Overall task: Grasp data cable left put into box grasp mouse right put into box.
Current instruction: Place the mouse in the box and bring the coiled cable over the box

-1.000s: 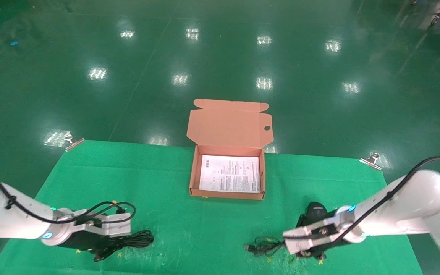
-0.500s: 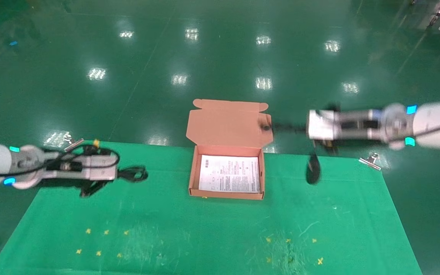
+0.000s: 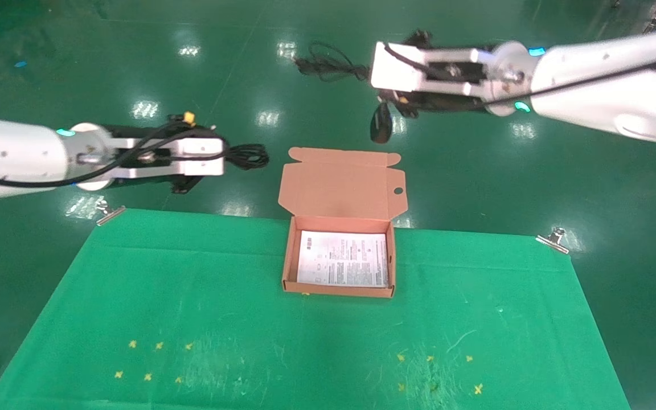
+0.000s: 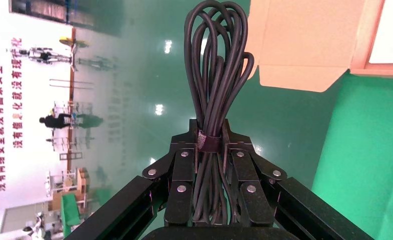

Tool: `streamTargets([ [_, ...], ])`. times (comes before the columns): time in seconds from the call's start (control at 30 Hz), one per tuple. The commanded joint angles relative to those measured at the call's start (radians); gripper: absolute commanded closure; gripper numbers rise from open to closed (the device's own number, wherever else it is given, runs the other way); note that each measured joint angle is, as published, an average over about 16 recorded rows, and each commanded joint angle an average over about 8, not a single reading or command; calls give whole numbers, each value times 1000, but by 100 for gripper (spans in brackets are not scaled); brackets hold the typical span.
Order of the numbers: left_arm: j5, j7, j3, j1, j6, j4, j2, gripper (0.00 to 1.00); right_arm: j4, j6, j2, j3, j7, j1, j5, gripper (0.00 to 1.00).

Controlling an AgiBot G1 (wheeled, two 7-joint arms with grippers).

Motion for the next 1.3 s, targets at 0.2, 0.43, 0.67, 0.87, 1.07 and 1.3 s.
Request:
streamTargets([
  [0.2,-1,5,-7,-15,-28,45,19,100,-44,-9,-17,12,-46,16,28,100],
  [0.43,11,-4,4,22,2,27,-17,100,-67,10,-30,5,-77,-27,24,100],
  [0.67,39,-54,12,62,37,-11,-54,100,-121,15,-61,-13,-93,-59,15,100],
  [0.87,68,-105,18,95,59,-47,-76,100,-145,16,-82,-29,-105,-87,26,100],
  [1.07,102,-150,24,120,84,-80,-102,100,-146,19,-91,-57,-108,-114,49,100],
  [1.3,138,-190,31,142,119,-110,-136,100,-129,42,-97,-106,-94,-141,79,100],
])
